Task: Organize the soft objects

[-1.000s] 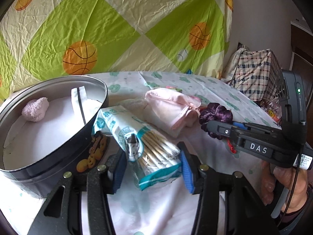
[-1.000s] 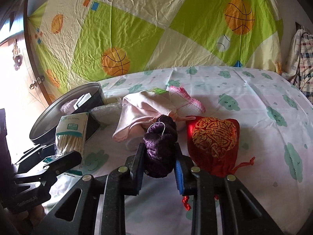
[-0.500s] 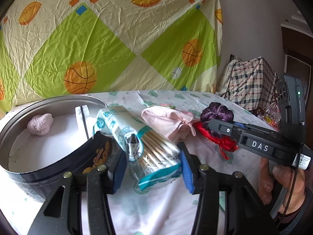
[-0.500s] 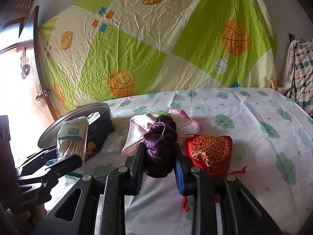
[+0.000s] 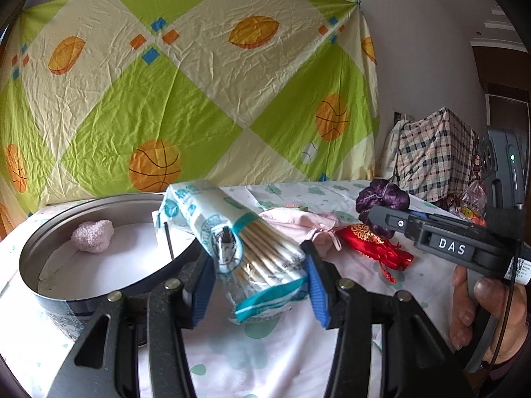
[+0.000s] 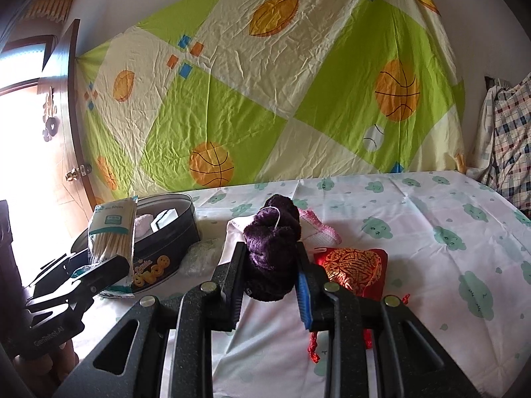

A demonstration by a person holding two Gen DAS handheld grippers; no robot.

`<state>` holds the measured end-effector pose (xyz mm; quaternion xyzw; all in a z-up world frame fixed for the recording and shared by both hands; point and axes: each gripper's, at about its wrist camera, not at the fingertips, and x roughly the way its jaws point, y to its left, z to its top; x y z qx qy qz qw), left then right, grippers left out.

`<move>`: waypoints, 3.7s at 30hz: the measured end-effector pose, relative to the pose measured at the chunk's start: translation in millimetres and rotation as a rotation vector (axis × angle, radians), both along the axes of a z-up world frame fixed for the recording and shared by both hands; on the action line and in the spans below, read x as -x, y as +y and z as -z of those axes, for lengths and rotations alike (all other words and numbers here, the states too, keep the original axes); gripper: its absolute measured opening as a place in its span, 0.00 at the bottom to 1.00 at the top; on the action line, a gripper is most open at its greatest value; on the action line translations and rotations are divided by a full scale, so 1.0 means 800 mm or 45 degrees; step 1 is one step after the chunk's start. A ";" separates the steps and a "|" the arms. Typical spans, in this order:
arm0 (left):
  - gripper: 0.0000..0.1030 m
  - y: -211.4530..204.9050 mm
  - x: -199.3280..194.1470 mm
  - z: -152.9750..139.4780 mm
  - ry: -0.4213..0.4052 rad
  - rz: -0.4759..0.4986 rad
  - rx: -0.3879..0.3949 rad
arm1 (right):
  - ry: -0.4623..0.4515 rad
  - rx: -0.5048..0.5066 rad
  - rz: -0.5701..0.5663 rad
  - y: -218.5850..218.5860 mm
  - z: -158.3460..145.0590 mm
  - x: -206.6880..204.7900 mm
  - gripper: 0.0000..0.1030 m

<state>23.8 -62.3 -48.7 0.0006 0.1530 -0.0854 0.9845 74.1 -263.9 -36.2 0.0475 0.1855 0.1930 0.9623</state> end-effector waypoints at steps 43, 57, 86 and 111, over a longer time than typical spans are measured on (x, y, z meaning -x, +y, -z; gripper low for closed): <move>0.47 0.045 0.014 0.001 -0.047 -0.105 0.048 | -0.084 -0.022 -0.028 0.047 -0.004 0.020 0.28; 0.48 0.064 0.015 -0.002 -0.058 -0.140 0.070 | -0.082 -0.018 -0.060 0.072 -0.004 0.020 0.28; 0.48 0.101 0.018 -0.005 -0.076 -0.217 0.084 | -0.071 -0.001 -0.172 0.130 0.000 0.026 0.28; 0.47 0.130 0.021 -0.005 -0.078 -0.269 0.110 | -0.046 0.005 -0.237 0.173 0.001 0.024 0.28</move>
